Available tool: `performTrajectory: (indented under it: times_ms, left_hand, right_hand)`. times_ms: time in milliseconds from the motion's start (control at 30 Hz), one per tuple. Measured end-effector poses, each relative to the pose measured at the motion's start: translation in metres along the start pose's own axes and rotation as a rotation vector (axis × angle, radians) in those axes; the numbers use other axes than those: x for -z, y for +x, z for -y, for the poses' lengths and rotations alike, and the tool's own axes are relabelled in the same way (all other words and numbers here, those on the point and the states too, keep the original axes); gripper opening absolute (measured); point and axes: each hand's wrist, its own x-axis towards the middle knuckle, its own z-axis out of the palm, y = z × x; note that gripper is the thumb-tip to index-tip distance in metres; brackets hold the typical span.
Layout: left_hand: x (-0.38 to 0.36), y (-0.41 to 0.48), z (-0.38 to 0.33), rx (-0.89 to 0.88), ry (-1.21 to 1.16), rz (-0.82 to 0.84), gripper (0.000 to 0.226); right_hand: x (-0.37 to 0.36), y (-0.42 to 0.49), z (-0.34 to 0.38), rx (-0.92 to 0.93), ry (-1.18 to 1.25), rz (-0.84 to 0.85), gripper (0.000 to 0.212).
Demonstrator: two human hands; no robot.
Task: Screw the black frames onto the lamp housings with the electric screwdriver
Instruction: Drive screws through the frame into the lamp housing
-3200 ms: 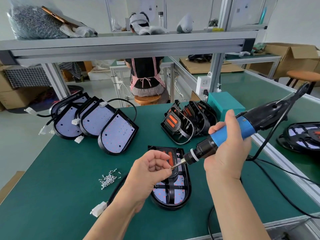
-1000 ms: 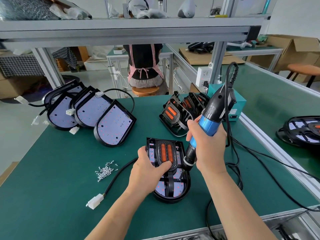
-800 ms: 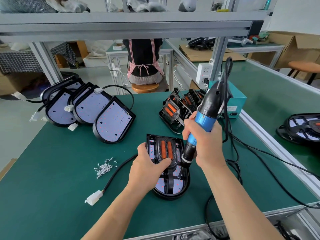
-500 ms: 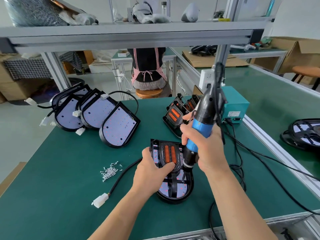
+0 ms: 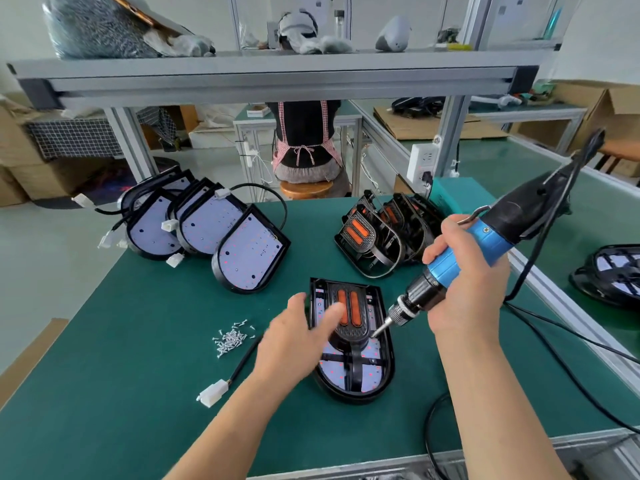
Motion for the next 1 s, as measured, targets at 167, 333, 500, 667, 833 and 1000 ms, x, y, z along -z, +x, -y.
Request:
performTrajectory:
  times_ms: [167,333,500,667,833,1000]
  left_hand:
    - [0.049,0.024,0.041,0.055,0.261,-0.204,0.021]
    - [0.073,0.042,0.062,-0.014,0.463,-0.026,0.025]
    - [0.078,0.051,0.063,-0.173,0.567,0.109,0.022]
    - [0.082,0.052,0.062,-0.267,0.536,0.13,0.022]
    - [0.074,0.035,0.05,-0.133,-0.108,0.019,0.024]
    - [0.06,0.009,0.024,0.002,-0.731,0.174,0.024]
  right_hand:
    - [0.004,-0.003,-0.004,-0.021,0.02,-0.105,0.014]
    - [0.001,-0.007,-0.006,-0.032,0.007,-0.13,0.015]
    - [0.0,-0.01,-0.005,-0.043,-0.005,-0.125,0.015]
    - [0.001,-0.012,-0.003,-0.031,-0.005,-0.134,0.014]
    - [0.001,-0.013,-0.002,-0.024,0.011,-0.15,0.014]
    - [-0.004,-0.015,0.001,-0.035,0.018,-0.17,0.014]
